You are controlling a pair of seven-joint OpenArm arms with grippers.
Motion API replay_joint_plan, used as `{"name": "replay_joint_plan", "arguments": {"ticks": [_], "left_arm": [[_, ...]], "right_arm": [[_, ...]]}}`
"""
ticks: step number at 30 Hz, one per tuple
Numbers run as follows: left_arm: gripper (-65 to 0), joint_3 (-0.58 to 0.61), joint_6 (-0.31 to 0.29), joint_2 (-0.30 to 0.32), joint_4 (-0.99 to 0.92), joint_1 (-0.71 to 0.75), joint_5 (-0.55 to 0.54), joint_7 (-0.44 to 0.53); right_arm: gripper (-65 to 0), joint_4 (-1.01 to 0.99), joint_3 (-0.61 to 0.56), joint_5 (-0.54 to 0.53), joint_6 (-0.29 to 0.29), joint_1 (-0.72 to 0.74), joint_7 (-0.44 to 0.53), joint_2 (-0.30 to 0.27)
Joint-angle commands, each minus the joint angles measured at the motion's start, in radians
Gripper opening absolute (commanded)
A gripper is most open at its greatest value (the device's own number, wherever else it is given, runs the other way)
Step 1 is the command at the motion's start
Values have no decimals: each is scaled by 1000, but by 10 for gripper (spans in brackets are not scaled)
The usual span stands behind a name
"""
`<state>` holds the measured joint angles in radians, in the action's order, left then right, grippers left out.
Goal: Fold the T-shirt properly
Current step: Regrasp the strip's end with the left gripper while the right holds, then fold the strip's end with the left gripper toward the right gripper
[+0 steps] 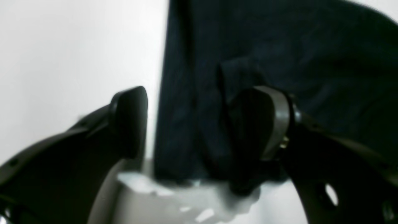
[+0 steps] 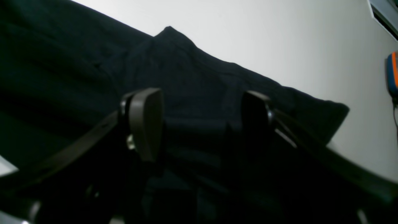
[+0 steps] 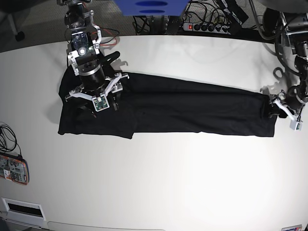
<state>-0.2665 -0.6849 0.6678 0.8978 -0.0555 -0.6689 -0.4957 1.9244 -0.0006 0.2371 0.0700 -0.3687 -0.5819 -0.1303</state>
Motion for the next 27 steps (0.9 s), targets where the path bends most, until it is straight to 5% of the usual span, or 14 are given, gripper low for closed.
{"name": "replay_joint_plan", "arguments": {"ticks": [1,7,10,14,19,27], "left_arm": [[-173,11,-6,-18,-1,4,16,-54],[-201,13,-6,-75,-1,6,21,-54],[-332,13,-6,-69,-1,6,22,-54],[-650,6,-3,-44,-1,3,19,-48],[-650,-80,0,-32,-26,-60,21,-48],[-650,-132,64,116,-52,-99,22,-48]], "right_arm": [[-272,22,-2,-2,-5,4,26,-2],[-272,22,4,-2,-5,4,26,-2],[-272,22,4,-2,-5,4,26,-2],[-272,22,0,-2,-5,4,26,-2],[-272,22,-2,-2,-5,4,26,-4],[-272,22,-2,-2,-5,4,26,-4]]}}
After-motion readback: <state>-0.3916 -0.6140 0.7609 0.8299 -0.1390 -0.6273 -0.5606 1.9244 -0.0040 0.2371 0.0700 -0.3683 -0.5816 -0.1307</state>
